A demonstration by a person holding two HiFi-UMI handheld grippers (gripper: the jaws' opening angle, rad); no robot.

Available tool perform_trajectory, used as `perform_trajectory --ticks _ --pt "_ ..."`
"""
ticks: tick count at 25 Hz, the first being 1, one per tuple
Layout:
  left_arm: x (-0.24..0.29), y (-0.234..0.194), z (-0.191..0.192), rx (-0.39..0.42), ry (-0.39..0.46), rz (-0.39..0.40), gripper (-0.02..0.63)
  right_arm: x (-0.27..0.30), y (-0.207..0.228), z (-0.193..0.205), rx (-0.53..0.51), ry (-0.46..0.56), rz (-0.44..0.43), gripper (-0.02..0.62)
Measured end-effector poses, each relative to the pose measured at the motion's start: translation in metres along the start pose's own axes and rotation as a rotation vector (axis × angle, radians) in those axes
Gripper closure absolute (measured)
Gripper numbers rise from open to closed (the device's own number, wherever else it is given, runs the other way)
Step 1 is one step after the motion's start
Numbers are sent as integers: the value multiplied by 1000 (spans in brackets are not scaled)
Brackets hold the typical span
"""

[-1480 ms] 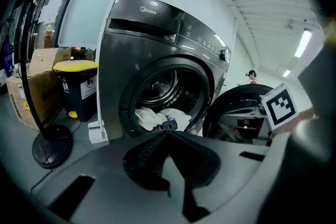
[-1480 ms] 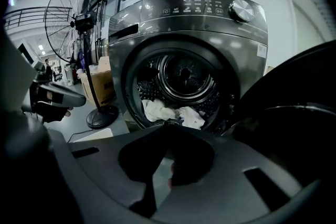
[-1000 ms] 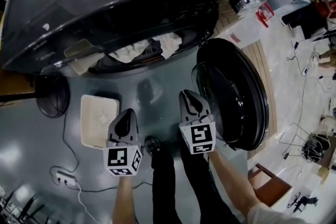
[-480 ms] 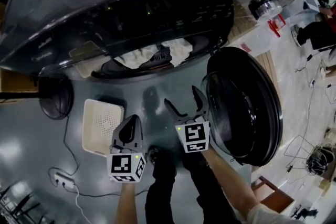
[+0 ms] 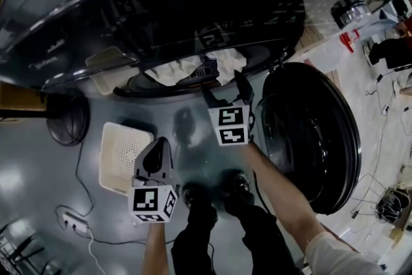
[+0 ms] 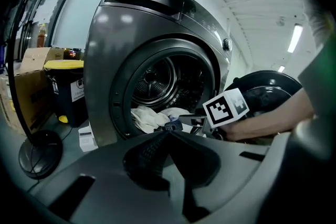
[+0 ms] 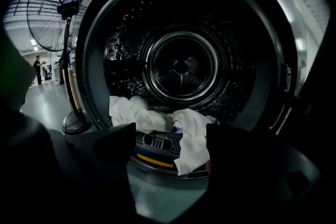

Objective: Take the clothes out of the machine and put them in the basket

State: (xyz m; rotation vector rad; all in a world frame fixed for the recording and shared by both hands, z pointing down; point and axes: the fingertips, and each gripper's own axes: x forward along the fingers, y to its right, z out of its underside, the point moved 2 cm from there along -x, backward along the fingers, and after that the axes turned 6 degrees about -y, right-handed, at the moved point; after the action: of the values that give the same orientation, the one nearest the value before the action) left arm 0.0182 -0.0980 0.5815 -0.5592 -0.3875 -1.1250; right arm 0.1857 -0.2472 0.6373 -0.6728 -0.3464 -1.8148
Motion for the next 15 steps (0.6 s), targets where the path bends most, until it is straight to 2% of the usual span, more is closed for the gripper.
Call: perform_trajectory --ticks 7,12,15 --pt "14 -15 6 12 21 -9 588 46 22 -5 -58 -19 67 184" --pt "19 -22 14 21 29 -14 589 72 33 -13 -62 -58 109 184" --pt "22 -27 17 23 40 -19 589 90 41 -18 -27 -79 134 184"
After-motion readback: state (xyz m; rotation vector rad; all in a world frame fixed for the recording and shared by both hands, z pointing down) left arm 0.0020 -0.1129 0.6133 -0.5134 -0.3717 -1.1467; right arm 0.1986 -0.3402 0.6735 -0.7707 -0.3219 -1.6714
